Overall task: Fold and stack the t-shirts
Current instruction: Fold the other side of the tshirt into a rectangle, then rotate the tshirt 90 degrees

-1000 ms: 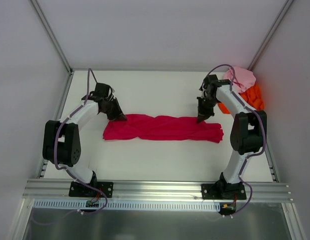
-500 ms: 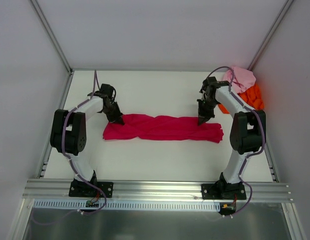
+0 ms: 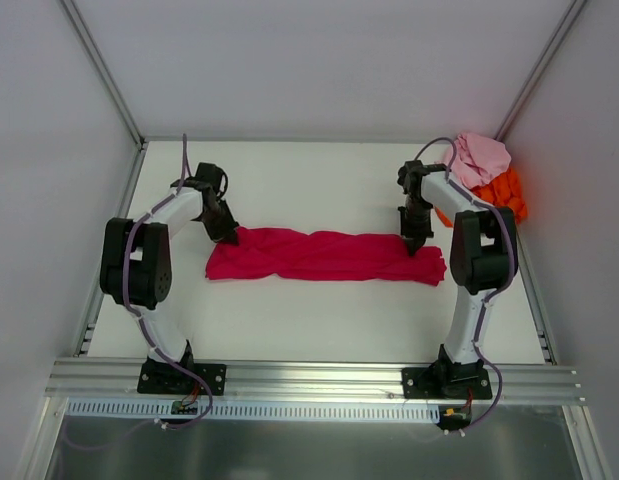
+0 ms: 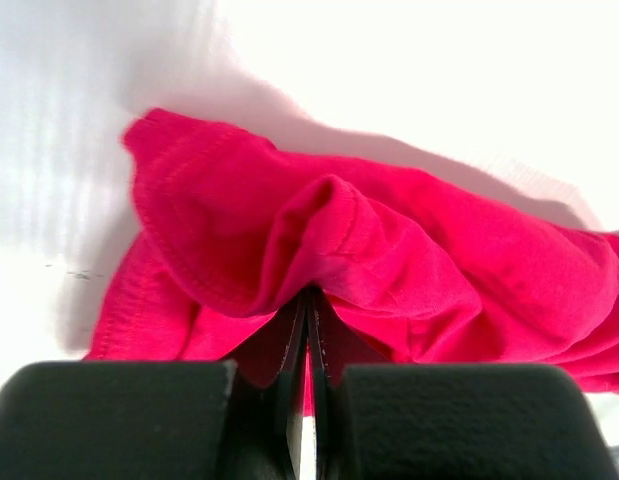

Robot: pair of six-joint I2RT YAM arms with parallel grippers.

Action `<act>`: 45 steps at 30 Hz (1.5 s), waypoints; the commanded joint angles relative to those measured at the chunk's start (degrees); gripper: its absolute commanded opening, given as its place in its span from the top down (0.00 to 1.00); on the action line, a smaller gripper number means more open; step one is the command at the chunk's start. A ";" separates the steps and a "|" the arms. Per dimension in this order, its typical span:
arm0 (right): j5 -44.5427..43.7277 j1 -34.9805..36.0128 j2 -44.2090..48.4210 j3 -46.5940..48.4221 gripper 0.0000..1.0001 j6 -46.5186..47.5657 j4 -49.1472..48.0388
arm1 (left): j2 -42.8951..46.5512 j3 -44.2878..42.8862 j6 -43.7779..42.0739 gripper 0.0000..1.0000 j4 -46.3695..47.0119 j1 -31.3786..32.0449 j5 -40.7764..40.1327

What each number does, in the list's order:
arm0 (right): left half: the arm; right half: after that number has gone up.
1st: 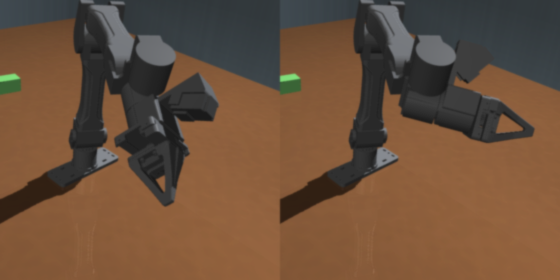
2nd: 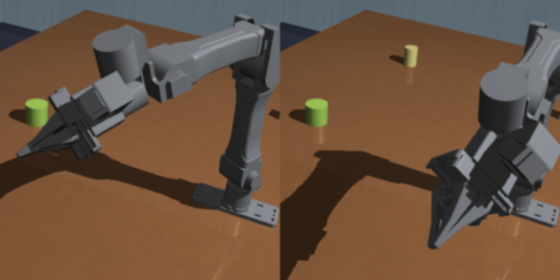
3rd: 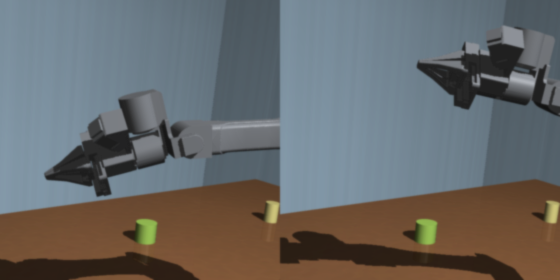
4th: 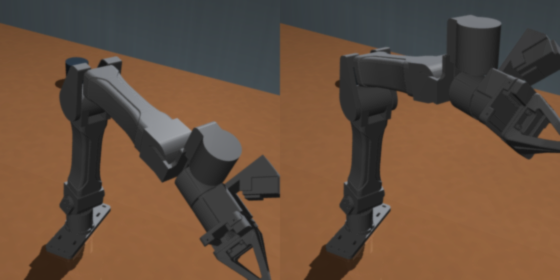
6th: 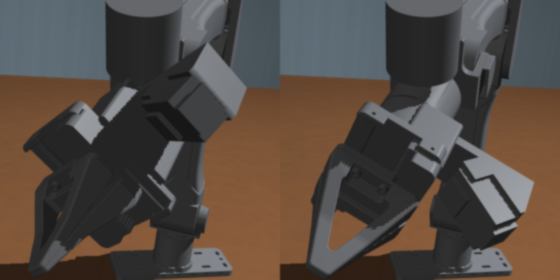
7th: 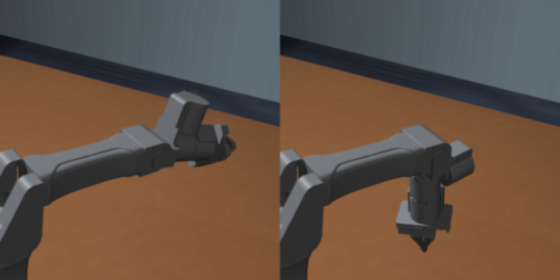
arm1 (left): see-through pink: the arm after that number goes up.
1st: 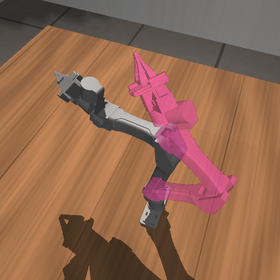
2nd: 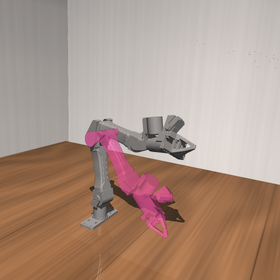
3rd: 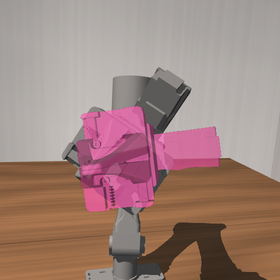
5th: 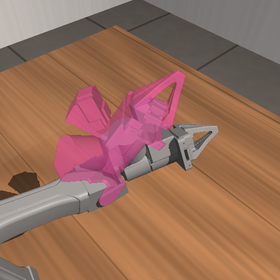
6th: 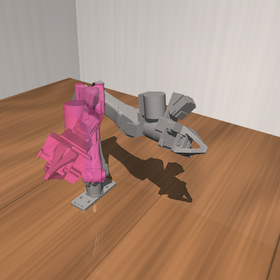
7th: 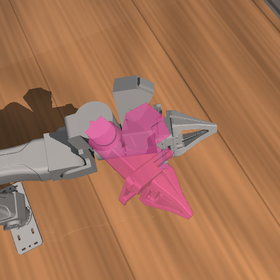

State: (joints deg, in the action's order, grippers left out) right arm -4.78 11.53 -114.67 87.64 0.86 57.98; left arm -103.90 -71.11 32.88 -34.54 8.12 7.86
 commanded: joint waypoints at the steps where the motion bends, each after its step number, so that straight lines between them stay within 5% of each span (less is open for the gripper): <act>1: -7.78 0.25 -1.61 1.75 0.99 -0.69 3.11 | -1.12 -2.71 0.16 1.00 -2.28 -1.00 -2.58; 16: -4.19 0.25 -0.55 1.05 0.99 -1.39 2.67 | -8.42 -4.83 -0.98 1.00 -9.05 -2.93 -4.34; 20: -9.18 0.16 -3.09 2.62 0.99 -2.70 5.91 | -7.55 -4.30 -0.28 1.00 -9.13 -3.28 -6.27; 24: -15.52 -1.15 -1.79 1.84 0.99 -5.25 6.80 | -4.57 -4.30 0.43 1.00 -9.58 -4.78 -9.17; 31: -8.50 -1.95 6.30 -1.85 0.99 -1.66 -2.77 | 8.78 0.09 -1.41 1.00 4.62 -6.72 -0.84; 33: -6.48 -1.86 7.26 -1.42 0.97 -1.39 -4.09 | 13.52 -0.17 -2.21 0.91 8.16 -6.45 2.51; 35: -4.46 -1.51 8.50 -0.98 0.90 -1.30 -5.15 | 16.86 -1.83 -2.38 0.73 10.36 -6.01 3.21; 36: -3.84 -1.25 9.02 -1.06 0.82 -1.13 -6.28 | 17.67 -2.36 -2.30 0.50 10.81 -5.92 4.52; 38: -0.17 -0.72 11.04 -1.41 0.61 0.98 -9.18 | 19.60 -3.33 -2.38 0.34 13.43 -5.40 9.16; 41: 7.47 0.16 11.58 -0.45 0.46 1.42 -11.04 | 17.34 -4.47 -2.21 0.34 16.52 -4.26 16.81; 44: 18.52 0.77 7.72 3.85 0.38 1.07 -10.87 | 11.73 -5.71 -1.60 0.44 18.19 -1.62 24.56; 45: 21.18 1.04 6.84 5.25 0.37 0.29 -11.48 | 10.48 -5.18 -0.99 0.55 18.81 -0.31 26.14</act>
State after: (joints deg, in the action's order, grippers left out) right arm 3.64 11.49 -106.26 88.33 1.34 49.06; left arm -88.07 -76.53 31.77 -18.37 5.02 23.79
